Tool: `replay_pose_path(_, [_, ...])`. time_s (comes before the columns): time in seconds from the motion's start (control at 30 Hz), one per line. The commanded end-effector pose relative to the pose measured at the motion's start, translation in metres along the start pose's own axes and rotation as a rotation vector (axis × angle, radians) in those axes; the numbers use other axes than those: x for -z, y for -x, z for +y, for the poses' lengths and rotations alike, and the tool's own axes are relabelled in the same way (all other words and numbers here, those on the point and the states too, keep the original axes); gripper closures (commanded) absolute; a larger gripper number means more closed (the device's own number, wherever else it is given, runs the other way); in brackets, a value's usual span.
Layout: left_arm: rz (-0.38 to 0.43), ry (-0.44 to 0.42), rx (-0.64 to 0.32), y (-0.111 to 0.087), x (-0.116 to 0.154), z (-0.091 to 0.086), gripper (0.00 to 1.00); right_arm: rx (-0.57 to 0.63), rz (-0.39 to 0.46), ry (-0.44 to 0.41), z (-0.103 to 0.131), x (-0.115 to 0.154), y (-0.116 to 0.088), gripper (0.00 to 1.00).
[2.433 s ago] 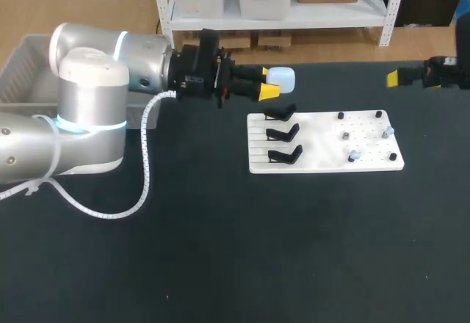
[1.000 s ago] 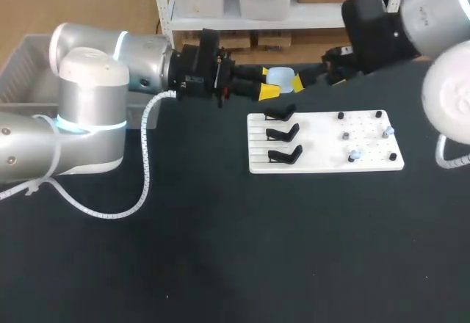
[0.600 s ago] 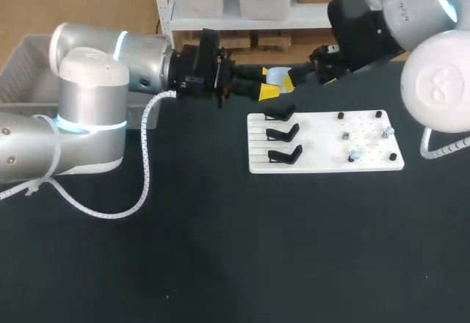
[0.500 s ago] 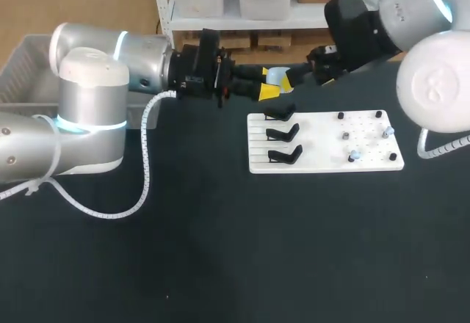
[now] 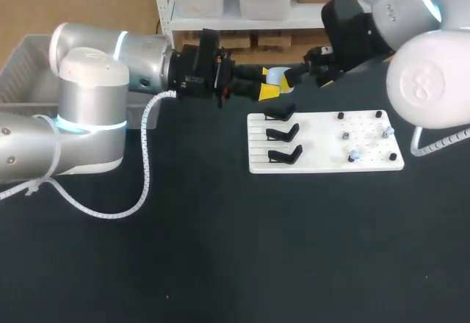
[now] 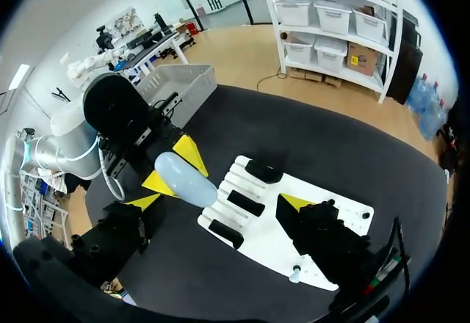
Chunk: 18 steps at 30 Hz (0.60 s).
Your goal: Pick up each earbud case from the left stands, insert the matching earbuds, close the lid, and place the case in the box.
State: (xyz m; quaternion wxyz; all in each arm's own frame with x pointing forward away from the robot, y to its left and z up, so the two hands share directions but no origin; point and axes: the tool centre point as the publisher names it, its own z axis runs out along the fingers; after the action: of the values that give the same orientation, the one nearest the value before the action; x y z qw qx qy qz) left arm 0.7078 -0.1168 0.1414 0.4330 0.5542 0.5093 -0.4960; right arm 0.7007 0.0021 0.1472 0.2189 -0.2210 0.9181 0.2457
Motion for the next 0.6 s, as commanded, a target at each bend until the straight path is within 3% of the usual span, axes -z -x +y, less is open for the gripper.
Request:
replay_pose_path(0.03, [0.002,-0.002,0.001,0.000,0.000,0.001,1.00,-0.002,0.004,-0.002,0.000,-0.002,0.003,0.00])
replay_pose_path(0.6, [0.002,-0.002,0.001,0.000,0.000,0.001,1.00,-0.011,-0.003,-0.035,-0.005,0.000,0.013,0.00])
